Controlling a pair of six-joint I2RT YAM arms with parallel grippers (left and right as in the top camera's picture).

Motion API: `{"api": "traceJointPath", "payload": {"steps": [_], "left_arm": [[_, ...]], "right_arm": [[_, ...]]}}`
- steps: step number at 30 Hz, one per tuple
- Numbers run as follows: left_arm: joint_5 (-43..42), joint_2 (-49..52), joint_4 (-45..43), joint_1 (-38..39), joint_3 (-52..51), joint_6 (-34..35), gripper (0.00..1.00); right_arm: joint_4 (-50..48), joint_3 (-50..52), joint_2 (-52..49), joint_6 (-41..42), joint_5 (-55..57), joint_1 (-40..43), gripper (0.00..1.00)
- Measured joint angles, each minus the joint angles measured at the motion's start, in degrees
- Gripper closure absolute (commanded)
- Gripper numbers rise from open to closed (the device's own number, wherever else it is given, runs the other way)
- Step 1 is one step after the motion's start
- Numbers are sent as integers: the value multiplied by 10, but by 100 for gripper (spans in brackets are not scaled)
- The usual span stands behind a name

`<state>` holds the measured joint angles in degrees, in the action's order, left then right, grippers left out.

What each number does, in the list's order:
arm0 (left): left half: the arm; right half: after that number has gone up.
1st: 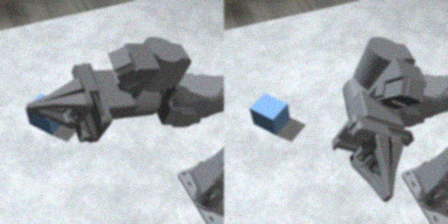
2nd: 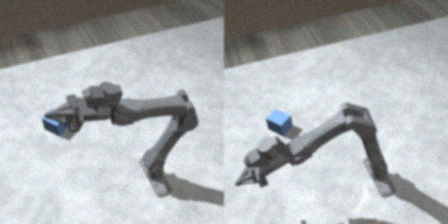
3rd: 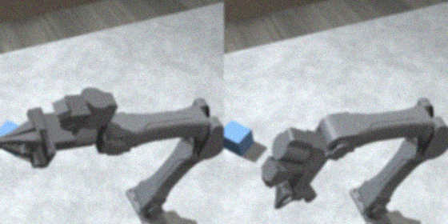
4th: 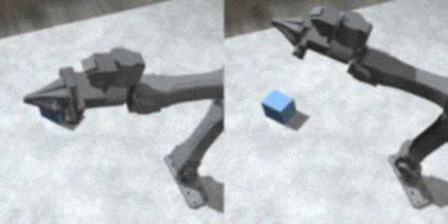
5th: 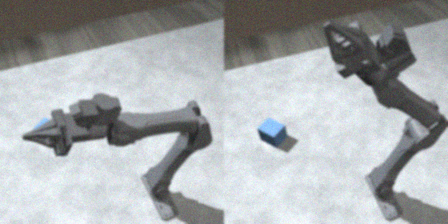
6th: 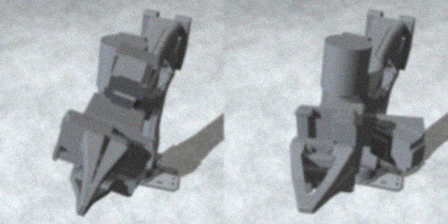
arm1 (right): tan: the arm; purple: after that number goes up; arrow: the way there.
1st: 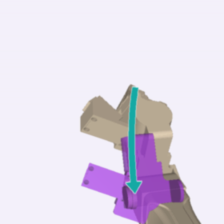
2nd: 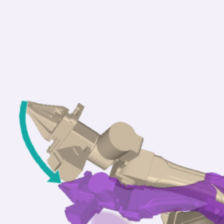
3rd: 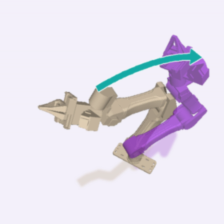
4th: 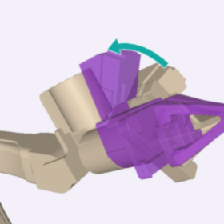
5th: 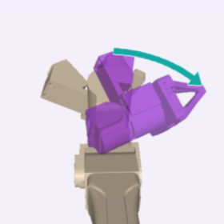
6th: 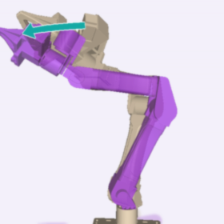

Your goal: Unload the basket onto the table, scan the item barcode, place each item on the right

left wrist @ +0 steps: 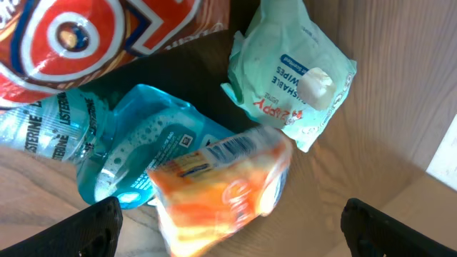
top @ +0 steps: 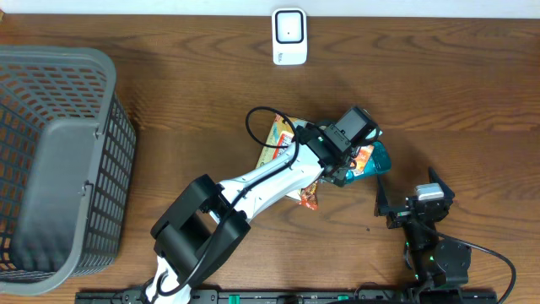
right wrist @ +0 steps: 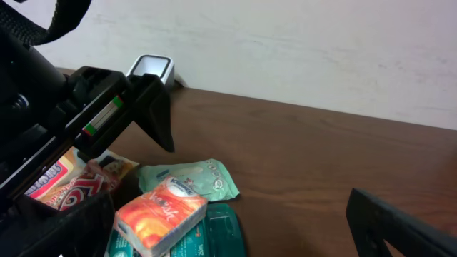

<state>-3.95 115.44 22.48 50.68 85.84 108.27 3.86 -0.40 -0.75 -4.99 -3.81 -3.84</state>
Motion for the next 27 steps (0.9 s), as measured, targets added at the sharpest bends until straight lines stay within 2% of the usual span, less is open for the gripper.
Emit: {"api": "traceJointPath", "payload": {"steps": [5, 9, 14, 19, 23, 27], "left_arm": [[-3, 0, 1, -16, 0, -59, 2], [-4, 0, 3, -50, 0, -144, 2], [-3, -23, 2, -96, 0, -290, 2], [6, -106, -28, -125, 1, -468, 2], [62, -201, -37, -131, 3, -622, 2], [150, -282, -54, -131, 5, -743, 2]], "right_arm": [[0, 0, 0, 0, 0, 0, 1], [0, 0, 0, 0, 0, 0, 1], [0, 0, 0, 0, 0, 0, 1], [0, 0, 0, 0, 0, 0, 1], [0, 0, 0, 0, 0, 0, 1], [0, 0, 0, 0, 0, 0, 1]]}}
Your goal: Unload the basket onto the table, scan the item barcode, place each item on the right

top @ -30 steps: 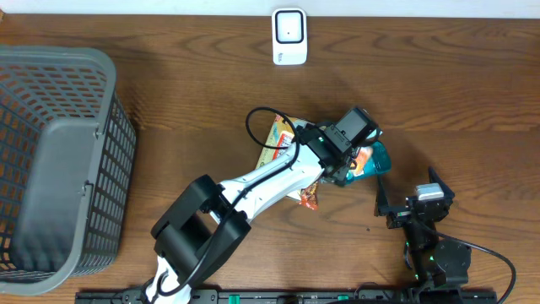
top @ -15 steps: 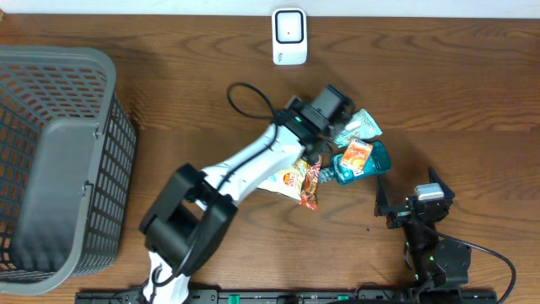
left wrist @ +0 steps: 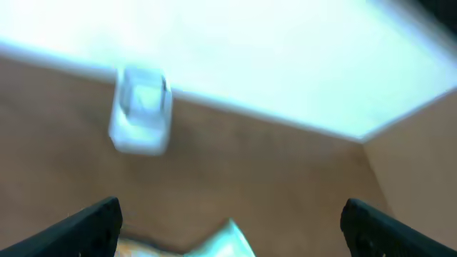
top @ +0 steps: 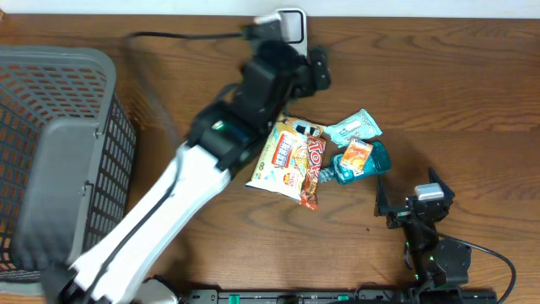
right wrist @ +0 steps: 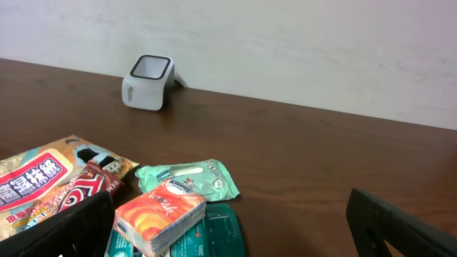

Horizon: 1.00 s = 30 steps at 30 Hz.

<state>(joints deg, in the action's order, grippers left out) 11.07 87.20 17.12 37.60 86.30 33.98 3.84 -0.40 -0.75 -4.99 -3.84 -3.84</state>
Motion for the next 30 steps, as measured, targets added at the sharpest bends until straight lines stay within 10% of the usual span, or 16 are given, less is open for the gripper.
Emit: {"api": "traceJointPath", "payload": {"steps": [18, 30], "left_arm": [[241, -107, -101, 0, 9, -441, 2], [251, -86, 5, 0, 7, -550, 2]], "right_arm": [[0, 0, 0, 0, 0, 0, 1], [0, 0, 0, 0, 0, 0, 1]]}}
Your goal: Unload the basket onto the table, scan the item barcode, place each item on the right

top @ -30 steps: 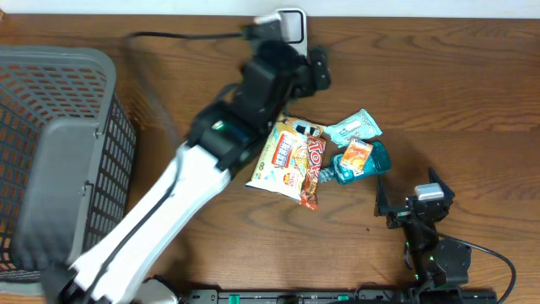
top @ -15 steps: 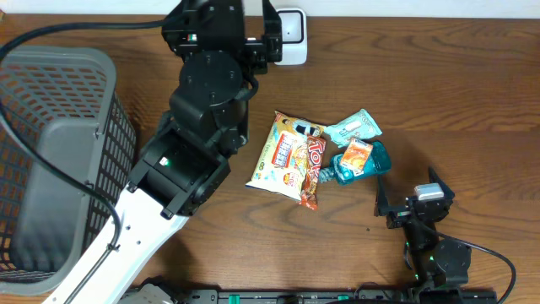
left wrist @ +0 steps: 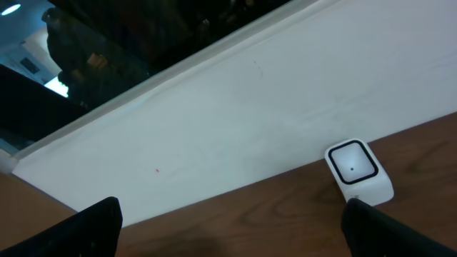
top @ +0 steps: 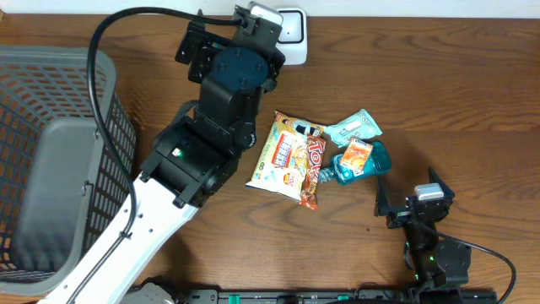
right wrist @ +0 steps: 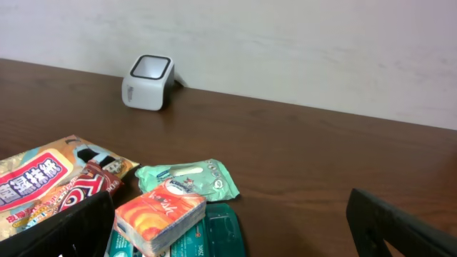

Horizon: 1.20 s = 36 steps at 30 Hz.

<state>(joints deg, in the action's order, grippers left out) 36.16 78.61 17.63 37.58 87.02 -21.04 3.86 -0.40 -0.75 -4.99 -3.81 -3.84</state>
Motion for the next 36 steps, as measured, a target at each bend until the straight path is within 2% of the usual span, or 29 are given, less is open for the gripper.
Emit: {"api": "traceJointPath", "payload": {"steps": [12, 22, 27, 32, 36], "left_arm": [[0, -26, 1, 0, -16, 0, 2], [-28, -209, -49, -12, -137, 19, 2], [-98, -284, -50, -75, -195, 31, 2], [-155, -332, -46, -157, -217, 86, 2], [-216, -377, -22, -219, -217, 133, 2]], "right_arm": [[0, 0, 0, 0, 0, 0, 1], [0, 0, -1, 0, 0, 0, 1], [0, 0, -1, 0, 0, 0, 1], [0, 0, -1, 2, 0, 0, 1], [0, 0, -1, 56, -5, 0, 1]]}}
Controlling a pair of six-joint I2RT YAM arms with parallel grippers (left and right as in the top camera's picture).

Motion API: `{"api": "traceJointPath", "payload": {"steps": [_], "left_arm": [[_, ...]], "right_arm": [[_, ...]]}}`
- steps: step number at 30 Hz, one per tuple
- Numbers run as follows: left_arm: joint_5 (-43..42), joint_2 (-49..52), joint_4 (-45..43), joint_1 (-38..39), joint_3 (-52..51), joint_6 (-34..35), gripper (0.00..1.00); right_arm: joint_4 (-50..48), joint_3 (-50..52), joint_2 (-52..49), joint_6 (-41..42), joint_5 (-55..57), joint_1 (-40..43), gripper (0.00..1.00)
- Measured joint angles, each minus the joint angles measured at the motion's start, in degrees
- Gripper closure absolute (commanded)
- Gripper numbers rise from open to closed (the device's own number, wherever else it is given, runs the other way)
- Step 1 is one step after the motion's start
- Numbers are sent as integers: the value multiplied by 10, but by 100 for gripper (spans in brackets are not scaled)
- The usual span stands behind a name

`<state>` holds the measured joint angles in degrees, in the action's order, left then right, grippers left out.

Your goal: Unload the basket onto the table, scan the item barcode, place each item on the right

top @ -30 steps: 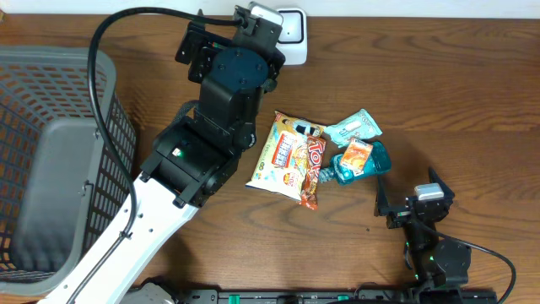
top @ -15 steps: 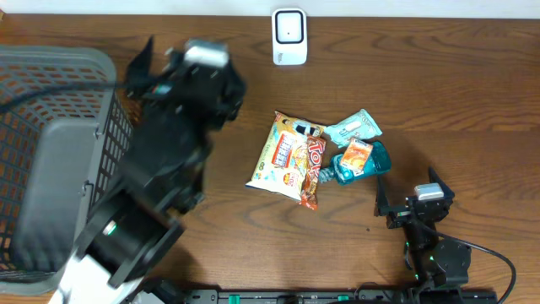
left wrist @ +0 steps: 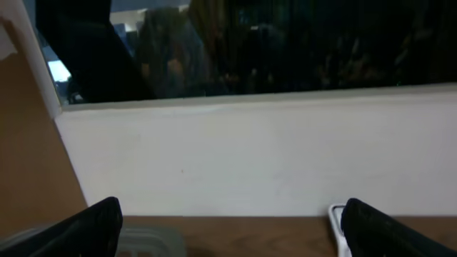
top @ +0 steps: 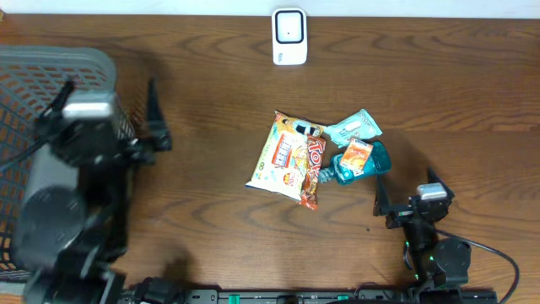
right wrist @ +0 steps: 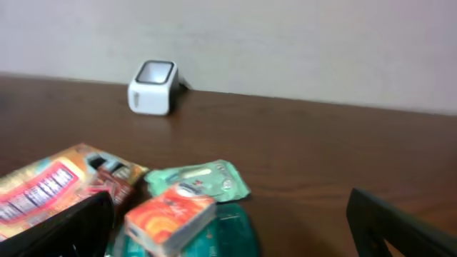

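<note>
The white scanner (top: 288, 35) stands at the table's far edge and also shows as the scanner (right wrist: 152, 87) in the right wrist view. A pile lies mid-table: a snack bag (top: 287, 156), a green wipes pack (top: 354, 127) and an orange tissue pack (top: 352, 158) on a teal pouch (top: 375, 160). My left gripper (top: 110, 105) is high at the far left by the basket, open and empty; its view (left wrist: 228, 228) faces the wall. My right gripper (top: 409, 198) is open just right of the pile, with the orange pack (right wrist: 170, 218) ahead of it.
A grey mesh basket (top: 51, 67) fills the left side of the table, partly under my left arm. A white wall and a dark window (left wrist: 250, 43) lie behind the table's far edge.
My left arm was by the scanner at the top centre and is now at the far left over the basket's edge, blurred. The right wrist view has shifted slightly. The pile is unchanged.
My left gripper was open low over the orange pack in the pile. Then it was up near the scanner, empty, then facing the wall there. Now it is at the far left by the basket, and every item lies where it was.
</note>
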<state>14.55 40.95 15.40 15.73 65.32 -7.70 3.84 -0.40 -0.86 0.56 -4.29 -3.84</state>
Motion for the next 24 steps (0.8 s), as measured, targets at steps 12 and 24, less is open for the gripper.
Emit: {"api": "traceJointPath", "payload": {"steps": [12, 24], "left_arm": [[-194, -106, 40, -137, 0, 96, 2], [-314, -233, 55, -217, -4, 154, 2]], "right_arm": [[-9, 0, 0, 291, -78, 0, 1], [-14, 0, 0, 329, -342, 0, 1]]}}
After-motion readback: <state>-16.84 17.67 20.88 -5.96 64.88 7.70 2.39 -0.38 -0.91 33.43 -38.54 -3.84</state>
